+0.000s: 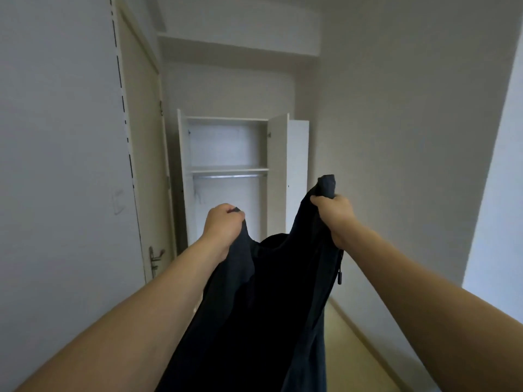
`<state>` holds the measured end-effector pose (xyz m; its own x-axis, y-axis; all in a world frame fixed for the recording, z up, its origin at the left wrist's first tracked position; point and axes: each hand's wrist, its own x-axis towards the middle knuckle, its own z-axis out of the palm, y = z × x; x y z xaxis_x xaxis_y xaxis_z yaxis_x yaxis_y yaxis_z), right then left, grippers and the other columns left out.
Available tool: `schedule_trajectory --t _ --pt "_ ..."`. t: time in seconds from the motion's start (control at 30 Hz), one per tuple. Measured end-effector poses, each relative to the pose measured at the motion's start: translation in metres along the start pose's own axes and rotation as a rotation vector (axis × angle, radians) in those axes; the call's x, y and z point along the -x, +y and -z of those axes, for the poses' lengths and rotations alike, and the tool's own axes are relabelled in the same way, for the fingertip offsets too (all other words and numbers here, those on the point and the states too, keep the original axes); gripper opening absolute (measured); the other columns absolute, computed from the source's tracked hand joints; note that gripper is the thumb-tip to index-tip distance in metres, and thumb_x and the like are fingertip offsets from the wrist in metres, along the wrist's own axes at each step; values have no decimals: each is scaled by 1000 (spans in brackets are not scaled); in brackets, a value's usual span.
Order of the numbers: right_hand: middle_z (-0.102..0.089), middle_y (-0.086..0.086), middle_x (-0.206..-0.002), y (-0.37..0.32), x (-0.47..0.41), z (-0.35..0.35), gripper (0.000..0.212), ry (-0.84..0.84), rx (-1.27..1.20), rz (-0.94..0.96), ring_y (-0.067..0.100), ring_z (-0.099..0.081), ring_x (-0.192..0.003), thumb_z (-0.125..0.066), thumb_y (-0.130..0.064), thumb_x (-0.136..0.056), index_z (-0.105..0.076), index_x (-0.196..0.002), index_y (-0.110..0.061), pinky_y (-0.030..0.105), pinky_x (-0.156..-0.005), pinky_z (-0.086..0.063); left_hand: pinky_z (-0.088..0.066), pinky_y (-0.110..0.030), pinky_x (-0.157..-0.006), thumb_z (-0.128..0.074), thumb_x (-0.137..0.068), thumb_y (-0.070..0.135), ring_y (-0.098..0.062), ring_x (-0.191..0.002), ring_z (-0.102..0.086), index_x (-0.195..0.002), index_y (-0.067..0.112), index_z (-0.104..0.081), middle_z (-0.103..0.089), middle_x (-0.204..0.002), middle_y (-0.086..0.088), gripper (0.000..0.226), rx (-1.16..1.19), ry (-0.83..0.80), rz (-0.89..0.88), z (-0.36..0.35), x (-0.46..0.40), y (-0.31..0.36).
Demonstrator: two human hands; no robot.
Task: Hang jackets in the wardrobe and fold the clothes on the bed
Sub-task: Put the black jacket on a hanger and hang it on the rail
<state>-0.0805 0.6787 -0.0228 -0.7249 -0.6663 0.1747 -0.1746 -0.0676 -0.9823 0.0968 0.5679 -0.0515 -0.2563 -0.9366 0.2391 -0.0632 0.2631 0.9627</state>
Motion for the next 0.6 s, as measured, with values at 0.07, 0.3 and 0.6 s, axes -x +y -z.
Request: schedule_trajectory --t 0.07,0.3,0.6 --pt "-54 11 -85 17 -39 -26 8 -36 29 -13 27 -54 -79 -58 -10 -86 -52 -92 -10 40 -78 -52 -43 -30 -64 -57 -92 10 -23 -74 -54 -83 7 -58 -56 -83 -12 9 -4 33 22 5 -43 -19" --pt "-56 6 -82 46 -178 -122 22 -132 337 223 20 -55 -70 -47 2 -82 -53 -99 -12 28 -60 -47 -47 -33 -70 -59 -92 14 -28 -80 -60 -89 3 -65 -65 -89 -17 13 -39 89 41 7 -193 -52" --pt "-54 0 -72 100 -345 -242 20 -28 527 360 15 -50 -60 -43 0 -83 -48 -90 -18 27 -49 -36 -50 -32 -69 -58 -94 13 -26 -79 -62 -89 7 -67 -67 -92 -17 13 -7 104 111 4 -378 -130"
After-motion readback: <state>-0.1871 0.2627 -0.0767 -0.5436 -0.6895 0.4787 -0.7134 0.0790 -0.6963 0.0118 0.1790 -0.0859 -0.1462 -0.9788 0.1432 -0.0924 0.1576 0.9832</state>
